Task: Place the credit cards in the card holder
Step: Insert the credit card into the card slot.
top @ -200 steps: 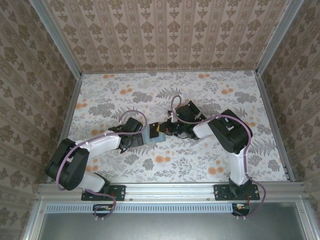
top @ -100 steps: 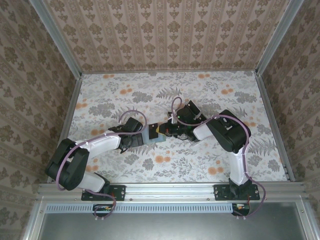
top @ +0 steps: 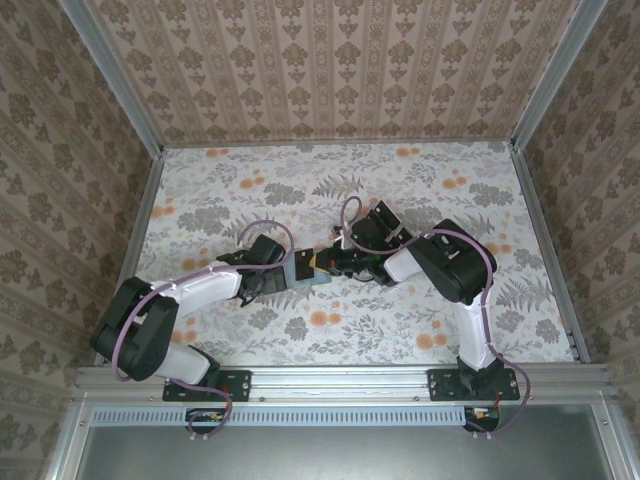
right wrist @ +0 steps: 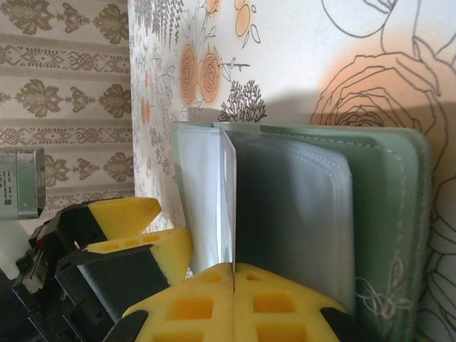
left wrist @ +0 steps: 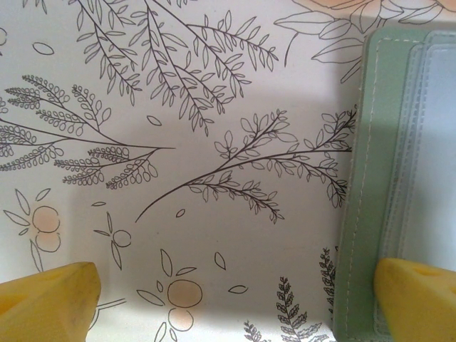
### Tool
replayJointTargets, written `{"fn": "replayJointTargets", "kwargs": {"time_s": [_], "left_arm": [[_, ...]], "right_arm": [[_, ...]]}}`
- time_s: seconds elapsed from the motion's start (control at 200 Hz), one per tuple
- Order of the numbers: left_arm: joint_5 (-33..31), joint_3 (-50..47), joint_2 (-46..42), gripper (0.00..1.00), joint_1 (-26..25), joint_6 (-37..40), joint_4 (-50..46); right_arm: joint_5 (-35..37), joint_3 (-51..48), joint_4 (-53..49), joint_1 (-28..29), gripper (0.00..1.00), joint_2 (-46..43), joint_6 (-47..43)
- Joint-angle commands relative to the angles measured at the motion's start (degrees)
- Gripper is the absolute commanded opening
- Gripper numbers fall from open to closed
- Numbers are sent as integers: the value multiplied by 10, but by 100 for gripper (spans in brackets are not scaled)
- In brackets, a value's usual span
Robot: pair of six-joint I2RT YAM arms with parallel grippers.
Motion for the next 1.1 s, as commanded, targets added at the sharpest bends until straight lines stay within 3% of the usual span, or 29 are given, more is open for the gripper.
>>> {"fn": "replayJointTargets", "kwargs": {"time_s": [0.0, 0.5, 1.095], "left_arm": [[-19, -14, 2, 100, 2, -6, -27], [-20, -15, 2, 100, 2, -4, -25], [-17, -15, 6, 100, 4, -3, -21]], "right_arm": [[-8, -12, 12, 6, 0, 15, 8], [-15, -31, 24, 6, 0, 15, 10], [-46, 2, -29, 5, 0, 26, -13]]}}
